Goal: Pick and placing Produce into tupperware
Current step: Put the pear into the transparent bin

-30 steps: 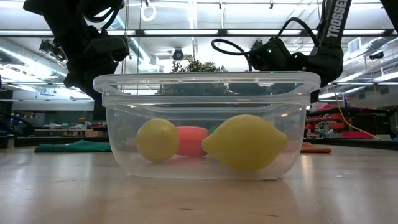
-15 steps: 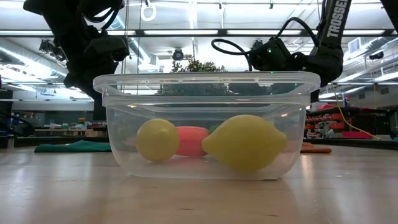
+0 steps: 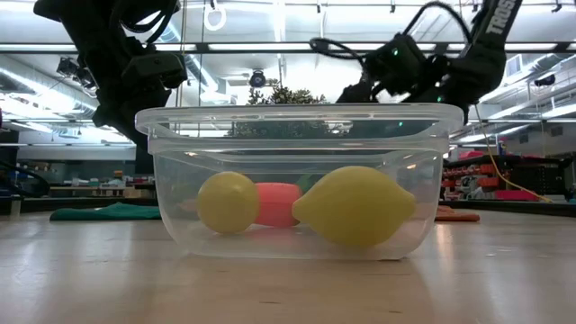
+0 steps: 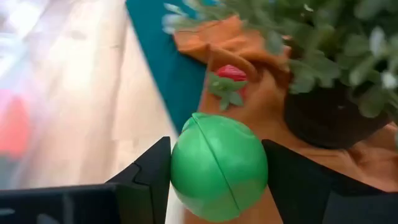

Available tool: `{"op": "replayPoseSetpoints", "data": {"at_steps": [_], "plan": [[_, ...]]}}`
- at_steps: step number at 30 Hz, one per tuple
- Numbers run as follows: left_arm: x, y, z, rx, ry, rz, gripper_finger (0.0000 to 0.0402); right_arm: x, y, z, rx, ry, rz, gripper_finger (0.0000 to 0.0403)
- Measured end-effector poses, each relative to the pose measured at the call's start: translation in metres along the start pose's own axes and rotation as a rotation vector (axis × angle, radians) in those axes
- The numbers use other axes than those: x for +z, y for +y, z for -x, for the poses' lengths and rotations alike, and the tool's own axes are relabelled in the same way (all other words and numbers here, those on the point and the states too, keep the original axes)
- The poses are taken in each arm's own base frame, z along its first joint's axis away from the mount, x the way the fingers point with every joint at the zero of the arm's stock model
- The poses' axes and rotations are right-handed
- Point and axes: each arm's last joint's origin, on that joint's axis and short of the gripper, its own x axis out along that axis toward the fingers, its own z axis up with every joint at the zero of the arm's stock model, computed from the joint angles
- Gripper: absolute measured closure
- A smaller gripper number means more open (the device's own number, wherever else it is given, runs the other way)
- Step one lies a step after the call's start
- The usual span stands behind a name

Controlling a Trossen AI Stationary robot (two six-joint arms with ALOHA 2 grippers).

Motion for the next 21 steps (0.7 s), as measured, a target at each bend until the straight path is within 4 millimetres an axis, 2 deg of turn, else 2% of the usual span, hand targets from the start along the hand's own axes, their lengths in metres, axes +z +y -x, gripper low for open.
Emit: {"op": "replayPoseSetpoints", "data": {"at_steps": [8,12,16,21], "plan": [[0.000,0.000,0.000,0.008,-0.009,0.000,0.0295,0.008,0.028,0.026,0.087,0.105,0.054,0.0222],[0.000,0.000,0.000,0.007,-0.011,0.000,0.0295,0.015,0.036,0.044,0.057,0.126,0.080,0.0223],[0.001,-0.001,0.000,-0.003,-0.020,0.006,0.0294,0.028,0.039,0.064,0.038,0.085,0.075,0.0222],[0.002,-0.001,0.000,-0.007,-0.022,0.020,0.0296,0.048,0.051,0.091,0.133,-0.032,0.034,0.0223]]}}
